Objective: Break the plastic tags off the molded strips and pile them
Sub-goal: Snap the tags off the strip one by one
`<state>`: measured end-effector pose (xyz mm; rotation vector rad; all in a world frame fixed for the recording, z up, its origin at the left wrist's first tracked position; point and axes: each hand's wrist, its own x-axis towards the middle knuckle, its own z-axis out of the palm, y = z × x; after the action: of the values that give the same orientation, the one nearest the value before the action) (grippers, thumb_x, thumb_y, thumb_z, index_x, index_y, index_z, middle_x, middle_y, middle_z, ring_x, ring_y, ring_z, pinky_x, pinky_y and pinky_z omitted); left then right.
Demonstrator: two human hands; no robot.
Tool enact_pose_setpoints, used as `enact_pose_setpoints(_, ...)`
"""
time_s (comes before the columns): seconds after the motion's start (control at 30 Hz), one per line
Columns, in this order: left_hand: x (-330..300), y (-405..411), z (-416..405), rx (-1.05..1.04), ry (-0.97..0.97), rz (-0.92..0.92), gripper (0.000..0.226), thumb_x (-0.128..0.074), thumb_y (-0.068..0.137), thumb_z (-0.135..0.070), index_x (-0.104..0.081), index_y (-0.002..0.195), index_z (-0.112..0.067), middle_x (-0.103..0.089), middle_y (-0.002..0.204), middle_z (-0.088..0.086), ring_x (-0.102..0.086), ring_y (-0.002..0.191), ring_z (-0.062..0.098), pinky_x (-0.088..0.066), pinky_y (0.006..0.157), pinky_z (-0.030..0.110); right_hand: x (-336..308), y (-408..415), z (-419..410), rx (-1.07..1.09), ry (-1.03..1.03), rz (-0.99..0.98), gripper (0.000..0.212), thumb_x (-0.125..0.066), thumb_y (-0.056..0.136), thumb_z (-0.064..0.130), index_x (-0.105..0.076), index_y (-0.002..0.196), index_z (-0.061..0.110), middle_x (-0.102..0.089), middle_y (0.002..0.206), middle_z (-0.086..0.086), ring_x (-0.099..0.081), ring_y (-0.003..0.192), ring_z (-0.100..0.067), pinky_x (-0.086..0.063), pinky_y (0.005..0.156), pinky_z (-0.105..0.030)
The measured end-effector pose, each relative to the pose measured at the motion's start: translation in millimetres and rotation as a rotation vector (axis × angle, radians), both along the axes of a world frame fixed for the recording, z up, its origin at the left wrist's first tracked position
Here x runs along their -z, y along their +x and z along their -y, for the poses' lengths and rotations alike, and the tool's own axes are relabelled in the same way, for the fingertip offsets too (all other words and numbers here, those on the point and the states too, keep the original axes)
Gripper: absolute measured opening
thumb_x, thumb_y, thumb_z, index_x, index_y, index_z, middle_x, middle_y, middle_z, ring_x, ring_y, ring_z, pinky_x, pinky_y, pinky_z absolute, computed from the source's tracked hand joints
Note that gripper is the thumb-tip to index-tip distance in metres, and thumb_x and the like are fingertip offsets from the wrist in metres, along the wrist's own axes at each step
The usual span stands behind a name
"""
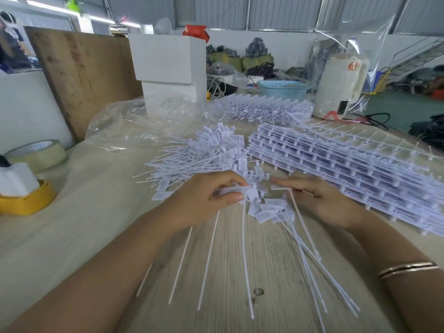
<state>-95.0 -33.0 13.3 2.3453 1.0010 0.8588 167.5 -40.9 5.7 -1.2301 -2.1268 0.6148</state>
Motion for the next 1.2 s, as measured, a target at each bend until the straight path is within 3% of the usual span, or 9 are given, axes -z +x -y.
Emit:
enact_pose_setpoints(0.17, 8, 6, -1, -0.047, 0.05, -0.064, 0.028, -0.064, 0.086, -0.037, -0.06, 0.113, -0.03, -0.064, 0.103, -0.012, -0.058, 0.092, 0.001, -0.043, 0.076, 0.013, 8, 2, -2, -0.073, 0.031, 0.058, 0.051, -0.049, 0.087, -0.016, -0.055, 0.124, 0.019, -0.055, 0.095, 0.007, -0.053, 0.088, 0.004, -0.035, 0.081, -0.009)
enact_pose_setpoints(0.3, 10, 9, 1, -0.052, -0.02, -0.044, 0.019, -0.059, 0.089, -0.02, -0.054, 0.105, -0.029, -0.055, 0.103, -0.016, -0.049, 0.093, -0.009, -0.038, 0.074, 0.005, 7, -1, -1, -0.041, 0.156, 0.017, 0.053, -0.044, 0.084, -0.022, -0.062, 0.115, 0.017, -0.055, 0.093, 0.004, -0.053, 0.089, 0.004, -0.036, 0.079, -0.009)
enact_pose_setpoints(0.43, 13, 14, 4, -0.057, -0.028, -0.023, 0.025, -0.053, 0.09, -0.01, -0.052, 0.11, -0.025, -0.054, 0.107, -0.016, -0.048, 0.1, -0.005, -0.035, 0.078, 0.002, 2, -19, 7, -0.039, 0.402, 0.024, 0.035, -0.05, 0.084, 0.005, -0.064, 0.113, 0.021, -0.056, 0.096, 0.001, -0.055, 0.085, -0.008, -0.047, 0.074, -0.031)
enact_pose_setpoints(0.53, 17, 22, 6, -0.065, 0.047, 0.001, 0.024, -0.054, 0.088, -0.008, -0.052, 0.11, -0.018, -0.056, 0.108, -0.006, -0.051, 0.099, 0.004, -0.036, 0.078, 0.008, 1, -36, 10, -0.097, 0.479, 0.214, 0.046, -0.065, 0.079, 0.015, -0.06, 0.124, 0.021, -0.061, 0.102, 0.002, -0.059, 0.089, -0.016, -0.047, 0.074, -0.045)
enact_pose_setpoints(0.67, 14, 22, 5, -0.048, 0.024, 0.013, 0.024, -0.055, 0.09, -0.014, -0.053, 0.114, -0.02, -0.058, 0.108, -0.007, -0.052, 0.1, 0.003, -0.041, 0.084, 0.015, -1, -44, 10, -0.077, 0.71, 0.297, 0.031, -0.062, 0.084, 0.028, -0.07, 0.11, 0.015, -0.071, 0.083, -0.001, -0.066, 0.069, -0.022, -0.049, 0.062, -0.039)
enact_pose_setpoints(0.77, 8, 13, 0, -0.098, -0.045, -0.015, 0.025, -0.053, 0.094, -0.026, -0.059, 0.118, -0.022, -0.063, 0.109, -0.007, -0.058, 0.098, 0.004, -0.046, 0.086, 0.022, -1, -41, 7, -0.056, 0.761, 0.298, 0.025, -0.064, 0.083, 0.021, -0.072, 0.105, 0.013, -0.072, 0.082, -0.002, -0.066, 0.067, -0.025, -0.049, 0.061, -0.04)
enact_pose_setpoints(0.97, 5, 8, 0, -0.062, -0.091, 0.008, 0.011, -0.061, 0.089, -0.029, -0.065, 0.098, -0.024, -0.063, 0.087, -0.012, -0.055, 0.078, -0.001, -0.042, 0.071, 0.015, 2, -38, 8, -0.007, 0.656, 0.227, 0.027, -0.054, 0.089, 0.028, -0.074, 0.1, 0.012, -0.072, 0.085, 0.0, -0.066, 0.074, -0.024, -0.045, 0.069, -0.038)
enact_pose_setpoints(1.07, 3, 10, 1, -0.054, -0.074, 0.006, 0.008, -0.064, 0.087, -0.028, -0.062, 0.095, -0.026, -0.058, 0.084, -0.013, -0.051, 0.074, -0.003, -0.038, 0.067, 0.011, 7, -38, 6, -0.017, 0.559, 0.116, 0.019, -0.058, 0.088, 0.014, -0.074, 0.096, 0.011, -0.072, 0.082, -0.003, -0.066, 0.075, -0.022, -0.048, 0.071, -0.038)
enact_pose_setpoints(1.2, 2, 11, 3, -0.023, 0.021, -0.065, 0.01, -0.067, 0.086, -0.021, -0.059, 0.09, -0.024, -0.051, 0.078, -0.018, -0.046, 0.073, -0.007, -0.032, 0.062, 0.008, 8, -39, 6, -0.021, 0.39, -0.027, 0.017, -0.06, 0.086, 0.018, -0.075, 0.083, 0.008, -0.066, 0.068, -0.002, -0.057, 0.064, -0.008, -0.042, 0.064, -0.015)
